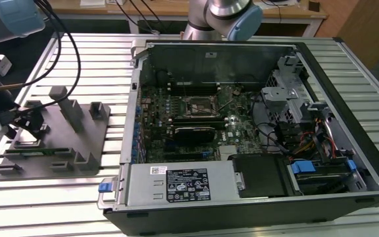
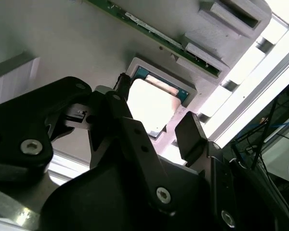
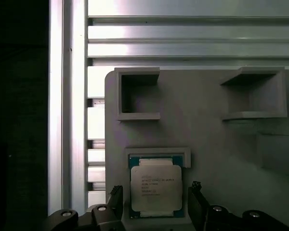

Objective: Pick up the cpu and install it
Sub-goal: 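Pick up the cpu and move it towards the insertion slot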

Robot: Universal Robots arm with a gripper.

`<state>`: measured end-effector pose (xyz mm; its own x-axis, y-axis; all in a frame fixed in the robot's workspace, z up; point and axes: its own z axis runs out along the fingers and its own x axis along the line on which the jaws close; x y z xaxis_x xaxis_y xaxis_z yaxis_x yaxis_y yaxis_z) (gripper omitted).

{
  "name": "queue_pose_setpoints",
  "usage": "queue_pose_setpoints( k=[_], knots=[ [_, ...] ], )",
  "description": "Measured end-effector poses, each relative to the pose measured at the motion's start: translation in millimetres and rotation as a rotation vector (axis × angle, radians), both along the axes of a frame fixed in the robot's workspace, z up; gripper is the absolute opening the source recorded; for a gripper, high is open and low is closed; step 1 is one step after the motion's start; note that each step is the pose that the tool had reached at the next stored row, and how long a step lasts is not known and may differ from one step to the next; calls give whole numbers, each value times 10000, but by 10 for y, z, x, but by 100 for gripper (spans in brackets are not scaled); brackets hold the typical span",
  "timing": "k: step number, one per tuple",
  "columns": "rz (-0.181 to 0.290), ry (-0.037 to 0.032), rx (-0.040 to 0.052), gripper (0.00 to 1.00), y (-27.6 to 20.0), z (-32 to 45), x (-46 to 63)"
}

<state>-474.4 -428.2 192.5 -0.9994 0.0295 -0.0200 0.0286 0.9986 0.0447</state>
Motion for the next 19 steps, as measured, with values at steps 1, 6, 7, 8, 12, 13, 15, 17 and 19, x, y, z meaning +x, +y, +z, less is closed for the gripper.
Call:
queue_pose_setpoints(
  k=[1,6,7,8,12,13,15,17,19],
  knots=[
    [0,0,0,65,4,-5,3],
    [90,0,1,65,15,-30,4],
    [116,1,0,65,16,-33,4],
    [142,1,0,65,18,-37,4],
    [197,-1,1,65,23,-50,4],
    [202,-2,1,65,24,-56,4],
    [215,-1,1,65,27,-65,4],
    [234,1,0,65,29,-69,5],
    [245,1,0,65,30,-71,5]
  ],
)
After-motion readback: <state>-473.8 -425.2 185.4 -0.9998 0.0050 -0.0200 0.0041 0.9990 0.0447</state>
